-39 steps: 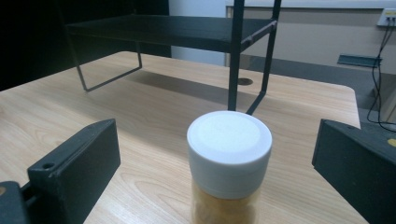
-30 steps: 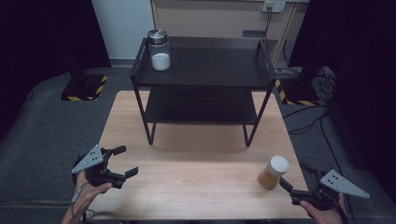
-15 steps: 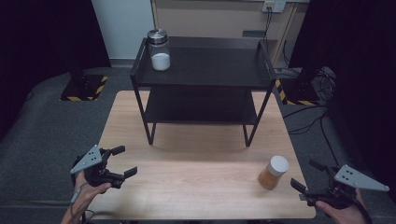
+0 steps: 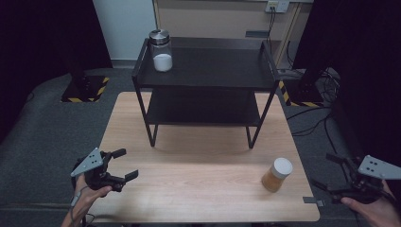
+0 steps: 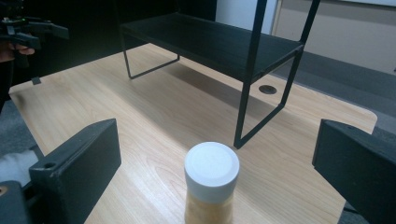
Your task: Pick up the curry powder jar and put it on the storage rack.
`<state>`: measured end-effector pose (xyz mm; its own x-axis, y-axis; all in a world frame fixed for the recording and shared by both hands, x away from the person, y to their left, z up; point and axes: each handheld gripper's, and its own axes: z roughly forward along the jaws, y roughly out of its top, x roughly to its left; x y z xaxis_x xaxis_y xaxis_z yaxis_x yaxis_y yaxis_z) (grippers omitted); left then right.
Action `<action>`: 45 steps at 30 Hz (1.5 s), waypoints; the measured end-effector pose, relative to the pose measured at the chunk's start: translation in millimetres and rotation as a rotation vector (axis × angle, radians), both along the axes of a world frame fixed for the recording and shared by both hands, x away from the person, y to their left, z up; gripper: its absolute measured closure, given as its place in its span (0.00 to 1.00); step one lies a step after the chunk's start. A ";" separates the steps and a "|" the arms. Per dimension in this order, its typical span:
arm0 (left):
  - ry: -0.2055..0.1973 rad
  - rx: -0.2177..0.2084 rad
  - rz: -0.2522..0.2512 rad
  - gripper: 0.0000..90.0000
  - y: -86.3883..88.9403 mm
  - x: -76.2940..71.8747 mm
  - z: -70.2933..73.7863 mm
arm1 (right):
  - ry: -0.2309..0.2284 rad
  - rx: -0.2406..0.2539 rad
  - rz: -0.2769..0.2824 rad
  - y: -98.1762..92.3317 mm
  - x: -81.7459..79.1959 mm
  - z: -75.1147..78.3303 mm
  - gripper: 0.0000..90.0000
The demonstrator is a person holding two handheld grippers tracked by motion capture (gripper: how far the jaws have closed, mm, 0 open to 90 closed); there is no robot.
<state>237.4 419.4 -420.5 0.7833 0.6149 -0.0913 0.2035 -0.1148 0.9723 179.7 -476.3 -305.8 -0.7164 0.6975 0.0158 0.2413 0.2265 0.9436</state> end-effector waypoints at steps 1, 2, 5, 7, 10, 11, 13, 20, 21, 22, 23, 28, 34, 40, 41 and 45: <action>-0.001 -0.003 0.001 0.01 0.6 -0.2 -0.1 | 0.007 0.014 0.010 -3.9 2.5 0.9 0.02; 0.000 -0.009 0.002 0.01 1.2 -0.3 -0.7 | 0.007 0.008 0.007 -5.4 3.3 3.1 0.02; 0.003 -0.007 0.004 0.01 1.3 0.0 -1.0 | 0.007 -0.030 0.019 -8.3 6.9 12.6 0.02; 0.002 -0.006 0.003 0.01 1.5 0.6 -0.9 | 0.005 -0.044 0.029 -9.4 9.1 18.1 0.02; 0.001 -0.004 0.004 0.01 1.1 0.5 -0.8 | -0.003 -0.065 0.037 -9.8 12.7 26.2 0.02; 0.001 -0.002 0.005 0.01 0.9 0.2 -0.7 | -0.003 -0.068 0.037 -9.6 13.5 27.9 0.02; 0.000 0.001 0.005 0.01 0.7 -0.3 -0.6 | -0.004 -0.079 0.039 -8.8 16.1 31.6 0.02; -0.003 0.014 0.000 0.01 -1.3 -0.5 0.6 | 0.017 -0.124 0.043 -4.7 28.6 39.1 0.02; -0.002 0.014 -0.001 0.01 -1.3 -0.4 0.5 | 0.017 -0.134 0.040 -3.4 29.4 40.0 0.02; -0.002 0.016 0.000 0.01 -1.5 -0.4 0.6 | 0.022 -0.133 0.042 -3.2 30.9 39.9 0.03; -0.002 0.017 0.000 0.01 -1.5 -0.5 0.7 | 0.031 -0.130 0.043 -2.9 33.2 39.2 0.03; -0.009 0.010 0.001 0.01 -0.6 -1.5 0.6 | 0.057 -0.140 0.043 1.3 40.8 33.2 0.03; -0.013 0.013 -0.002 0.01 -1.8 -2.1 1.2 | 0.083 -0.168 0.078 10.4 52.6 16.8 0.04; -0.012 0.012 -0.001 0.01 -1.8 -1.8 0.7 | 0.106 -0.188 0.086 19.7 62.9 2.1 0.05; -0.012 0.012 -0.001 0.01 -1.8 -1.7 0.6 | 0.111 -0.190 0.090 21.3 65.1 -0.6 0.04; -0.014 0.016 -0.002 0.01 -2.4 -2.4 1.1 | 0.129 -0.200 0.105 27.8 72.9 -8.2 0.05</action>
<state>235.1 417.0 -419.4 0.7857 0.6145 -0.0707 0.1898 -0.1307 0.9731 252.6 -448.6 -314.0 -0.7862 0.6176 -0.0191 0.3217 0.4356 0.8407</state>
